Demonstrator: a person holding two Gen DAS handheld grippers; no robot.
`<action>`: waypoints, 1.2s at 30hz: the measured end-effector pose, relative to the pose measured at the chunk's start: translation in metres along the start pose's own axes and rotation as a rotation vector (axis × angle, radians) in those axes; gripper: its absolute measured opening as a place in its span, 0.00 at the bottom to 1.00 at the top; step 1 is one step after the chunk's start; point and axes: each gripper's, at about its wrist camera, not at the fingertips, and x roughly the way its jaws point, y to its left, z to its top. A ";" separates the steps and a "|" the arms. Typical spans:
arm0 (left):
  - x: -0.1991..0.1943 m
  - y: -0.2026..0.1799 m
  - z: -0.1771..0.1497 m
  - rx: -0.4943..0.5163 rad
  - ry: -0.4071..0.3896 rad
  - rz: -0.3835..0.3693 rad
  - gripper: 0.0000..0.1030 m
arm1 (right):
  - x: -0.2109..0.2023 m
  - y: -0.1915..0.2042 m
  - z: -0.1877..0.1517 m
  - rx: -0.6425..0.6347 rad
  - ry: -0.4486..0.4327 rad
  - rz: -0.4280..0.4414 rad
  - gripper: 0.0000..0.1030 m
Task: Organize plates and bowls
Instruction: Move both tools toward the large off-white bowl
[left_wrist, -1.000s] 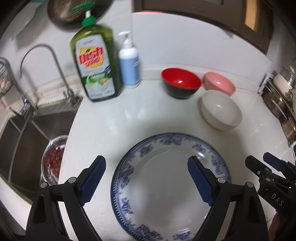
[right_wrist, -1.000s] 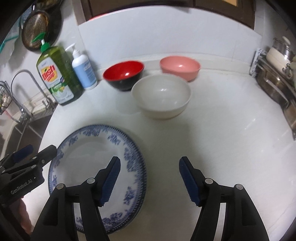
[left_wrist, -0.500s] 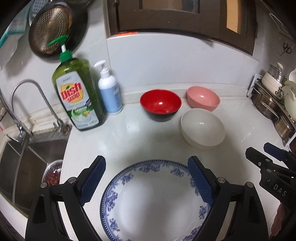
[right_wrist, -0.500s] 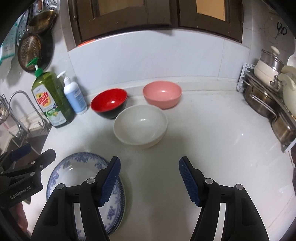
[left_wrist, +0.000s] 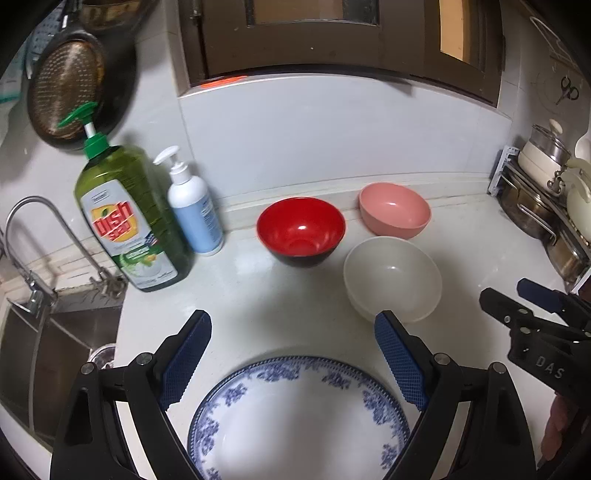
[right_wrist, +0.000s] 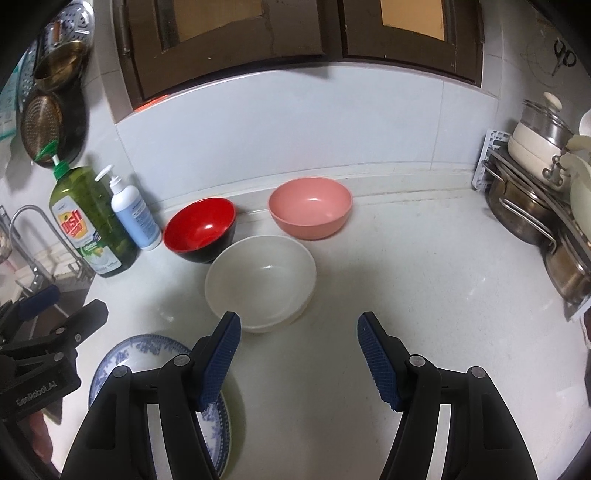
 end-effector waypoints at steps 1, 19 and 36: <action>0.002 -0.001 0.002 0.001 0.002 0.000 0.88 | 0.004 -0.002 0.002 0.003 0.005 -0.002 0.65; 0.087 -0.016 0.028 0.021 0.147 -0.095 0.79 | 0.072 -0.016 0.027 0.034 0.097 -0.013 0.65; 0.148 -0.036 0.032 0.046 0.248 -0.158 0.65 | 0.130 -0.020 0.031 0.058 0.199 -0.014 0.60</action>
